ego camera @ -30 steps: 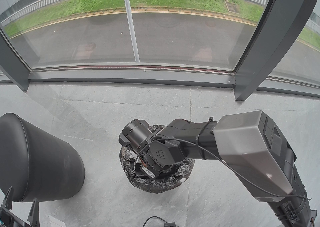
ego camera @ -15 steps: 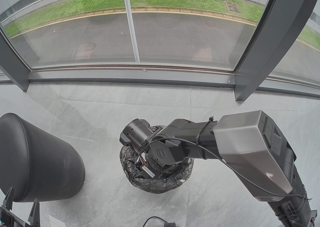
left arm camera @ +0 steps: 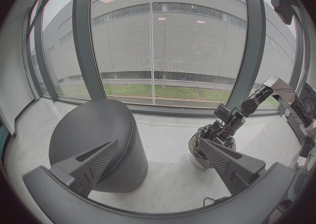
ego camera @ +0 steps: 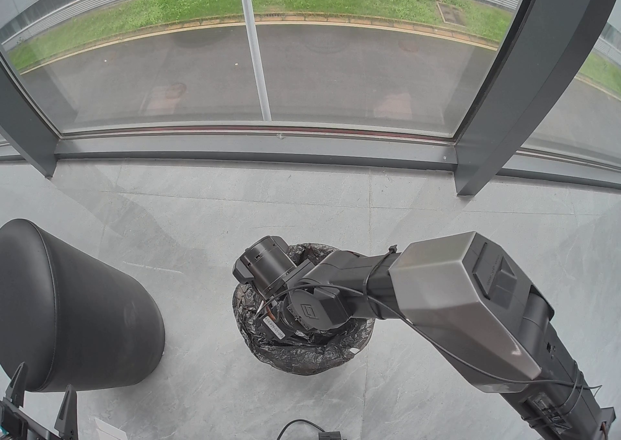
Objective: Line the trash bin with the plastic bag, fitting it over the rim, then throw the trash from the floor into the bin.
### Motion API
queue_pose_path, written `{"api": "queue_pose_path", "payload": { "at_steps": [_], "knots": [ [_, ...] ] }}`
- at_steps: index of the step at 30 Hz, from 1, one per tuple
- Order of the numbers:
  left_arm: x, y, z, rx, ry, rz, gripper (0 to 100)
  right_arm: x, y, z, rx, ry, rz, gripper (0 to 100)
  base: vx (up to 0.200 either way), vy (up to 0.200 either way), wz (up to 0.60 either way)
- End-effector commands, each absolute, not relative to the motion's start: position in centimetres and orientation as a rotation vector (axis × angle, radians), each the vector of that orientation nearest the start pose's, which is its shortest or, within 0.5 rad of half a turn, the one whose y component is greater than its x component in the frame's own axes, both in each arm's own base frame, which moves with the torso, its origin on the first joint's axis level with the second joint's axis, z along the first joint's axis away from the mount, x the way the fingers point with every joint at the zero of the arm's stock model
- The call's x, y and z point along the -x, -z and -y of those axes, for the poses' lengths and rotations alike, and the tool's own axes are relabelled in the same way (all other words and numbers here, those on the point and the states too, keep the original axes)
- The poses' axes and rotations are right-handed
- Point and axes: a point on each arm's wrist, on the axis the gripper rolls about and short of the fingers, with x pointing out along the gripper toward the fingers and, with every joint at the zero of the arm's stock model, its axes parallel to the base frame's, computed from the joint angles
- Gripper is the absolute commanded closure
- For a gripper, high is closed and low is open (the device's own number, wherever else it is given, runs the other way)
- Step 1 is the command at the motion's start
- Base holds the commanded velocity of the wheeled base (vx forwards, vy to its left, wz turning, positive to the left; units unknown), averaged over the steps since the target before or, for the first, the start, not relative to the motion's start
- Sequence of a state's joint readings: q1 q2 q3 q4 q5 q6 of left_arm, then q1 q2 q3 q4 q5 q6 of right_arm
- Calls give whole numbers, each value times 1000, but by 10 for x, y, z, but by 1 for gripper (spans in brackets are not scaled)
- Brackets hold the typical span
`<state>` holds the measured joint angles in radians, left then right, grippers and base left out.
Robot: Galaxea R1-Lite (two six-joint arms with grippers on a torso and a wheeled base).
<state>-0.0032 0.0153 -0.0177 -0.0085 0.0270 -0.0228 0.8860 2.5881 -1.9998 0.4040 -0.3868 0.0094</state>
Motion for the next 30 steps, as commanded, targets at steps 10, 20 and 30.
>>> {"api": "queue_pose_path", "payload": {
  "at_steps": [10, 20, 30],
  "knots": [
    [23, -76, -1, 23, -24, 8, 0, -350, 19, -392, 747, -446, -595, 0, 0, 0, 0],
    [23, -76, -1, 23, -24, 8, 0, -376, 39, -367, 745, -387, -642, 0, 0, 0, 0],
    [23, -76, -1, 23, -24, 8, 0, -384, 39, -361, 726, -369, -631, 0, 0, 0, 0]
  ]
}}
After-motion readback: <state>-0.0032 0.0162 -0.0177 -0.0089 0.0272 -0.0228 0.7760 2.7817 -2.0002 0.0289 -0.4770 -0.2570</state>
